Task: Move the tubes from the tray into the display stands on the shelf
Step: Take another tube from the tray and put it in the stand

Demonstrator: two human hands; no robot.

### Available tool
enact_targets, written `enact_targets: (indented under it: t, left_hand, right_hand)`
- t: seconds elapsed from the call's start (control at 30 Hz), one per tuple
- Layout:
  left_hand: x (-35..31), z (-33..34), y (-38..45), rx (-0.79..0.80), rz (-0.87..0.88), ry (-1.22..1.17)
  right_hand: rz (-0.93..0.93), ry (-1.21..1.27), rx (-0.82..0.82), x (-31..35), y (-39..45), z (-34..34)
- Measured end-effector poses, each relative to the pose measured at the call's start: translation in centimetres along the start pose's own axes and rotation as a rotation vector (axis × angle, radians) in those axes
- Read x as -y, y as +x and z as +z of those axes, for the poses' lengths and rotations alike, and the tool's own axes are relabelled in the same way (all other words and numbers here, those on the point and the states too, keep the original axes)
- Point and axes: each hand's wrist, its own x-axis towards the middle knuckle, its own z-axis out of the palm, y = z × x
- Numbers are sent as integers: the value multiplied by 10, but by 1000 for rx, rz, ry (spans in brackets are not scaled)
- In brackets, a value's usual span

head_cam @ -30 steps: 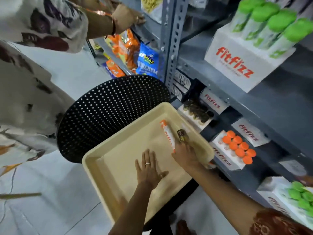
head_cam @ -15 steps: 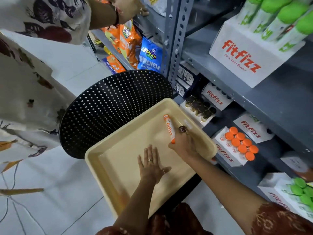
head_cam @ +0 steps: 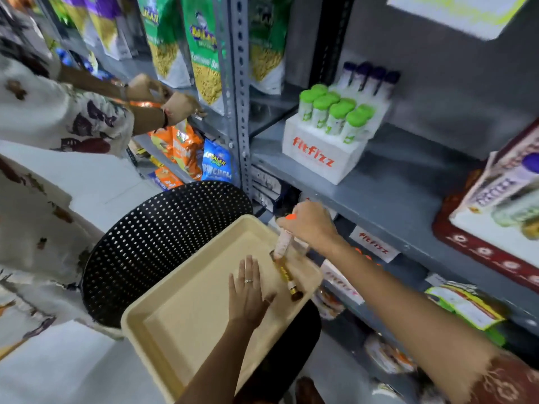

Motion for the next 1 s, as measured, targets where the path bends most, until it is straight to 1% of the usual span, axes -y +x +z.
enact_targets:
  t: [0.1,0.23,0.3,0.43,0.53,0.67,0.8,0.9,1.0]
  left_hand:
    - [-28,-27,9,-73,65,30]
    - [-77,-64,24,-184,180,37]
    - [-106,-81,31,-235,248,38]
    - [-164,-109,40,-238,411,-56]
    - [-202,-124,47,-227,512,-67]
    - [-241,-129,57,-128,546,-90]
    - [-267,-121,69,-34,515,-3]
    - [-274,-113,75,-41,467,39]
    - [-275,-110,79,-48,457,45]
  right_hand:
    - [5,-36,-39,-6,-11,-58]
    - [-36,-129,-55,-20,-39,-135]
    - [-28,-159,-102,-27,-56,-171]
    - [51,-203,-207,-45,-84,-234]
    - [109,-230,-284,-64,-99,-272]
    - [213,-243,-396,-97,-113,-310]
    - [335,-257,-415,-132,-126,-333]
    - [392,-246,-402,-152,-135,-346]
    - [452,-216,-377,-164,-143,-356]
